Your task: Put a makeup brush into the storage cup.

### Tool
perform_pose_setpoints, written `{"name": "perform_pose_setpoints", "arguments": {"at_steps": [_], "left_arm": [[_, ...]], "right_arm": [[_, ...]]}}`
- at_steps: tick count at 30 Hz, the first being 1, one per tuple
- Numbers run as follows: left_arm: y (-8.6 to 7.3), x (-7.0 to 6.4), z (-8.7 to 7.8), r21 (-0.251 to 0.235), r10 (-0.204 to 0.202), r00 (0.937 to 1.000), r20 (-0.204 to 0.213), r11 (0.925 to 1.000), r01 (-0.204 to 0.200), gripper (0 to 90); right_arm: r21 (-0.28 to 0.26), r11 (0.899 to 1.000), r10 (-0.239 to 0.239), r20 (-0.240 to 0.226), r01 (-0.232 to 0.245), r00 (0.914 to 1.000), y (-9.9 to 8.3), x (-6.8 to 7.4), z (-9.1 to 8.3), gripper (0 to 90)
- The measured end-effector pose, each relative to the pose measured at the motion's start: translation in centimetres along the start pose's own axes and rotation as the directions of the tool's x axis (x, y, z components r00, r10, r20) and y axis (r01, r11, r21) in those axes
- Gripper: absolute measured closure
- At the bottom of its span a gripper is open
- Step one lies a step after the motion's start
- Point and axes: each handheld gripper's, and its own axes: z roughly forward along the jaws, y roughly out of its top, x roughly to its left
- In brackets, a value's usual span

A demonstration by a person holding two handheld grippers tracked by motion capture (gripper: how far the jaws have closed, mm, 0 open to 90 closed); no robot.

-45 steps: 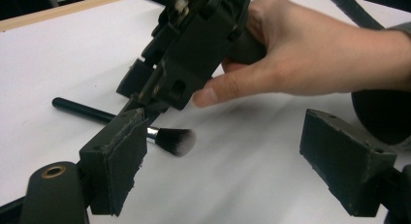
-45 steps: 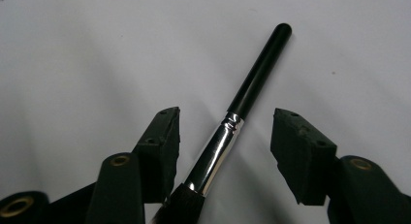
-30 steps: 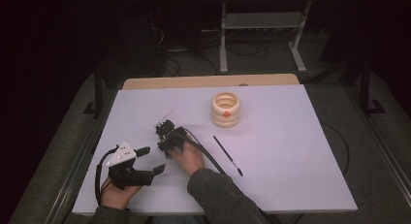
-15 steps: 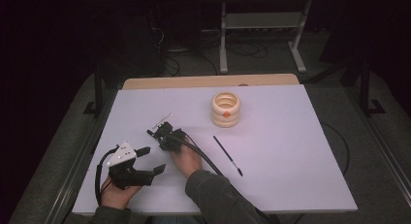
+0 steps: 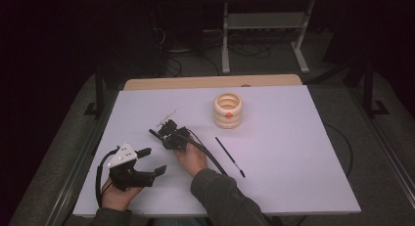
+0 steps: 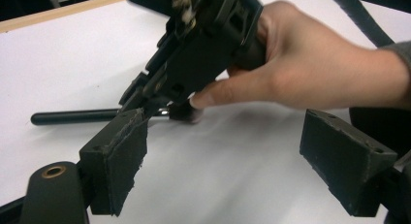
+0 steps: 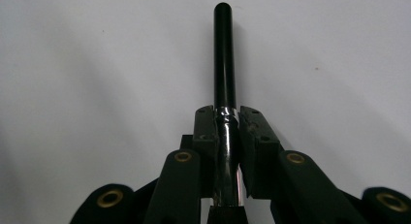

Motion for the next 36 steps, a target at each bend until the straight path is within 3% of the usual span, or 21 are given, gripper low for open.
{"name": "perform_pose_setpoints", "arguments": {"at_steps": [9, 18, 36], "left_arm": [[0.0, 0.0, 0.0, 0.004, 0.003, 1.0, -0.001, 1.0, -0.003, 16.7], [0.0, 0.0, 0.2, 0.011, 0.006, 1.0, -0.002, 0.9999, -0.006, 16.7], [0.0, -0.1, 0.4, 0.013, 0.017, 0.9998, 0.005, 0.9998, -0.017, 16.7]], "right_arm": [[-0.009, 1.0, -0.008, -0.021, 0.008, 0.9998, 0.1, -0.7, -1.7, 77.5], [-0.013, 1.0, -0.005, -0.058, 0.004, 0.9983, -0.6, -2.5, -4.2, 77.5], [-0.035, 0.999, -0.016, -0.068, 0.014, 0.9976, -2.1, -4.2, -7.4, 77.5]]}}
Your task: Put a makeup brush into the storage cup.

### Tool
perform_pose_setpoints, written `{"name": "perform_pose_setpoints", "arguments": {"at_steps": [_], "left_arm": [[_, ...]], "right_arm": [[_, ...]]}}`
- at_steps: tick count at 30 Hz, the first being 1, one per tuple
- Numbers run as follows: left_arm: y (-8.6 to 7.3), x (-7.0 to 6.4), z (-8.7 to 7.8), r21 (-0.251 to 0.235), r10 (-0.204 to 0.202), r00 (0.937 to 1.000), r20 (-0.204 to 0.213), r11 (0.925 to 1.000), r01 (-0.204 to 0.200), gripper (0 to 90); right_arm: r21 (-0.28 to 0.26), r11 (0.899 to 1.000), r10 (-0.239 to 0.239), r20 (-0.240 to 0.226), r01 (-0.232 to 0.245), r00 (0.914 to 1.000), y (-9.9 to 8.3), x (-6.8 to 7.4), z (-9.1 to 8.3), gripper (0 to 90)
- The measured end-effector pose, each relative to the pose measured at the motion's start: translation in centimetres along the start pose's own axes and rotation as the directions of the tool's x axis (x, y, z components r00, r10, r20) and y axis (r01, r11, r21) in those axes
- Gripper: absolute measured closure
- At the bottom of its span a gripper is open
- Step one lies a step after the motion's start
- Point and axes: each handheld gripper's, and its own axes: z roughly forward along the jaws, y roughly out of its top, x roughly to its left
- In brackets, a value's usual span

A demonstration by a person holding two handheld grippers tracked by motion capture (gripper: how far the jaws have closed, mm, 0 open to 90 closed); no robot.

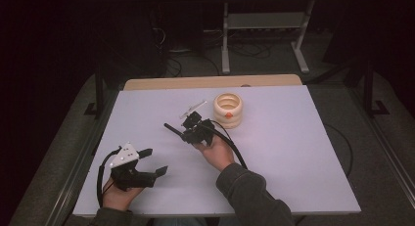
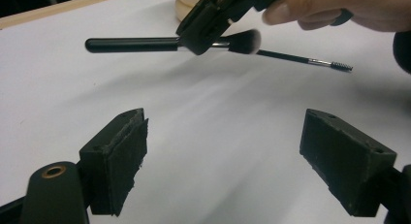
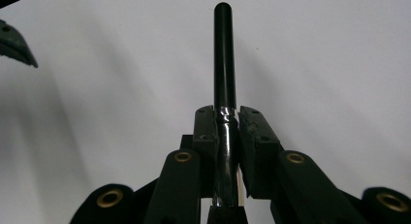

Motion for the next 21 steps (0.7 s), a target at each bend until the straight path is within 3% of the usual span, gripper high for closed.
{"name": "perform_pose_setpoints", "arguments": {"at_steps": [12, 13, 21], "left_arm": [[0.1, -0.2, 0.2, 0.007, 0.004, 1.0, 0.008, 1.0, -0.005, 16.7], [0.1, -0.1, 0.1, 0.023, 0.025, 0.9997, 0.005, 0.9994, -0.025, 16.7], [0.3, -0.5, 0.4, 0.021, 0.02, 0.9996, 0.018, 0.9996, -0.02, 16.7]], "right_arm": [[0.01, 1.0, -0.022, -0.014, 0.022, 0.9997, -1.4, -0.7, -2.5, 77.5], [0.01, 1.0, -0.022, -0.014, 0.022, 0.9997, -1.4, -0.7, -2.5, 77.5], [0.016, 0.998, -0.054, -0.032, 0.055, 0.998, -2.6, -0.8, -4.0, 77.5]]}}
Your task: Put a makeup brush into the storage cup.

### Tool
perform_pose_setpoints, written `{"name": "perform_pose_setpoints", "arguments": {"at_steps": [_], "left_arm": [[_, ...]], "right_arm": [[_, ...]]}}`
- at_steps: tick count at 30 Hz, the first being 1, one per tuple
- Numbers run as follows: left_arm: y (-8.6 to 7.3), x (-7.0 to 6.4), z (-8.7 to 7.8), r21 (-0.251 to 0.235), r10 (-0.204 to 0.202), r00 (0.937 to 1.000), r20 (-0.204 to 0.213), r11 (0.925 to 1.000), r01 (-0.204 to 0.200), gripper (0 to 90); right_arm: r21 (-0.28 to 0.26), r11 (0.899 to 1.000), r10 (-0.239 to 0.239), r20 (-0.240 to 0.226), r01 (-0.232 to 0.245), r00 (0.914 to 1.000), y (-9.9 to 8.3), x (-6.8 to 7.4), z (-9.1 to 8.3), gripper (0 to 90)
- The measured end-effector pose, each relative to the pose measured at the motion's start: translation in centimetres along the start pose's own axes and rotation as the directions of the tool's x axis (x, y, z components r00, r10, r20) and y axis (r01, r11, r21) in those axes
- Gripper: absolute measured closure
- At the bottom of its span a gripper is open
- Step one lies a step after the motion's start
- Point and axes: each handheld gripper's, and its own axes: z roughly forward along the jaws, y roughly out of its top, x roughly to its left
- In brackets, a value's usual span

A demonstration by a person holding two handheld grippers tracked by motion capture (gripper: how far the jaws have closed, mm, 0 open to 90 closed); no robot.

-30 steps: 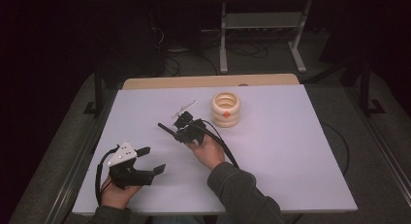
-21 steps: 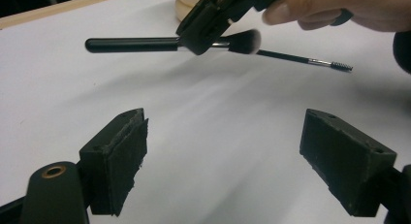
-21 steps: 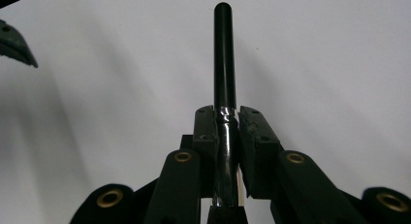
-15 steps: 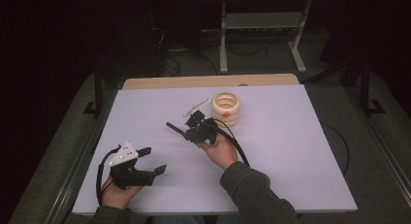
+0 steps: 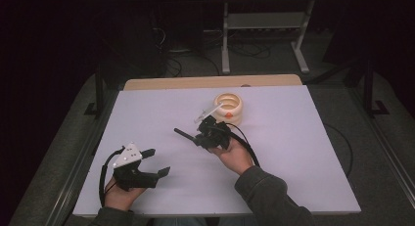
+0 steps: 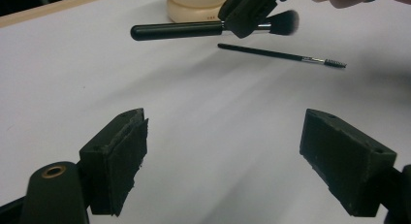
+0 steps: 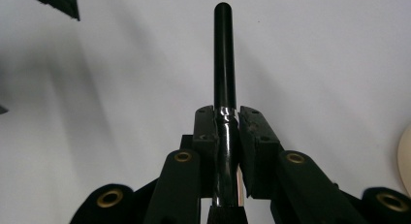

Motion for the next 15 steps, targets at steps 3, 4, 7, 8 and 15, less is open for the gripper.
{"name": "perform_pose_setpoints", "arguments": {"at_steps": [3, 4, 7, 8, 15], "left_arm": [[0.1, -0.2, 0.2, -0.003, 0.008, 1.0, 0.006, 1.0, -0.008, 16.9], [0.1, -0.3, 0.3, 0.0, 0.008, 0.9999, 0.01, 1.0, -0.008, 16.9], [0.3, -0.4, 0.5, -0.002, 0.015, 0.9997, 0.017, 0.9999, -0.015, 16.9], [0.4, -0.5, 0.5, -0.002, 0.019, 0.9997, 0.018, 0.9998, -0.019, 16.9], [1.0, -0.8, 0.7, -0.004, 0.018, 0.999, 0.041, 0.9998, -0.018, 17.0]], "right_arm": [[-0.003, 1.0, -0.019, -0.013, 0.019, 0.9997, -0.8, 0.1, -0.8, 77.5], [-0.003, 1.0, -0.019, -0.013, 0.019, 0.9997, -0.8, 0.1, -0.8, 77.5], [-0.009, 1.0, -0.026, -0.024, 0.025, 0.9994, -1.3, 0.2, -1.5, 77.5], [-0.01, 0.999, -0.033, -0.024, 0.033, 0.9992, -1.5, 0.2, -1.7, 77.4], [-0.01, 0.999, -0.053, -0.038, 0.052, 0.9979, -3.2, 0.1, -3.5, 77.4]]}}
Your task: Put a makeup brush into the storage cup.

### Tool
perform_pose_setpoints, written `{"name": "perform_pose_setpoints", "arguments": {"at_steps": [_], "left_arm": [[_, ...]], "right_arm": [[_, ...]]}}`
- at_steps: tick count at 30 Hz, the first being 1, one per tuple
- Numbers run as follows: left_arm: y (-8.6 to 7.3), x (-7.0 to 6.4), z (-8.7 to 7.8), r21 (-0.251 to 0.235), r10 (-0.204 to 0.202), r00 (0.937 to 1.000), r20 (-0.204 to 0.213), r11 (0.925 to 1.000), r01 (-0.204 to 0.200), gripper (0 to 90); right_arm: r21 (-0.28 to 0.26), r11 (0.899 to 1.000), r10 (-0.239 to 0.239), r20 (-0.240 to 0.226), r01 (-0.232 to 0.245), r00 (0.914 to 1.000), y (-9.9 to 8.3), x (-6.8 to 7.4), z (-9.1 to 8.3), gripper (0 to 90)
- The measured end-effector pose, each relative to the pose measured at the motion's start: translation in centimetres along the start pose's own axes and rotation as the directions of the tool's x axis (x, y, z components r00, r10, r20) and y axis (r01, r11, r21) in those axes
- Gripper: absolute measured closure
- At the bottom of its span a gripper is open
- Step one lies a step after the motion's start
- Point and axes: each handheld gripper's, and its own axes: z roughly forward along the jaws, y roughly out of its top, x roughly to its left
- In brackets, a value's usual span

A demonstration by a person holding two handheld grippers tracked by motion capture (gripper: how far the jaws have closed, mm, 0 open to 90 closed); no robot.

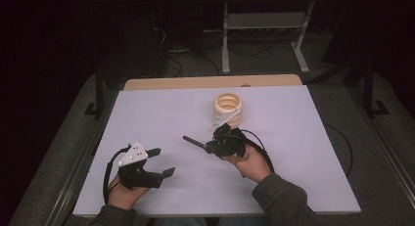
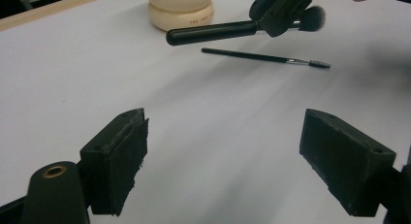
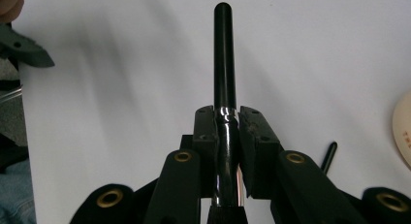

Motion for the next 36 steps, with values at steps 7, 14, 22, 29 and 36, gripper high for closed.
{"name": "perform_pose_setpoints", "arguments": {"at_steps": [7, 14, 22, 29, 36], "left_arm": [[1.0, -0.4, 0.5, 0.038, 0.042, 0.9985, 0.035, 0.9983, -0.044, 17.2], [2.5, -0.9, 0.8, 0.053, 0.095, 0.9926, 0.077, 0.9937, -0.099, 20.3], [4.1, -1.3, 0.9, 0.069, 0.144, 0.9837, 0.107, 0.986, -0.152, 21.6], [5.5, -1.8, 1.3, 0.097, 0.199, 0.969, 0.146, 0.9718, -0.215, 24.7], [6.6, -2.4, 2.2, 0.126, 0.224, 0.9539, 0.2, 0.9598, -0.251, 28.6]], "right_arm": [[-0.008, 0.999, -0.045, -0.018, 0.045, 0.9988, -1.2, -0.1, -1.6, 77.5], [-0.005, 0.996, -0.085, -0.029, 0.085, 0.996, -2.1, -0.1, -3.4, 77.4], [-0.009, 0.994, -0.107, -0.052, 0.107, 0.9929, -2.6, 0.1, -4.9, 77.4], [-0.007, 0.987, -0.163, -0.085, 0.164, 0.9829, -2.9, 0.4, -5.8, 77.4], [-0.003, 0.981, -0.192, -0.131, 0.193, 0.9727, -3.1, 0.8, -6.3, 77.4]]}}
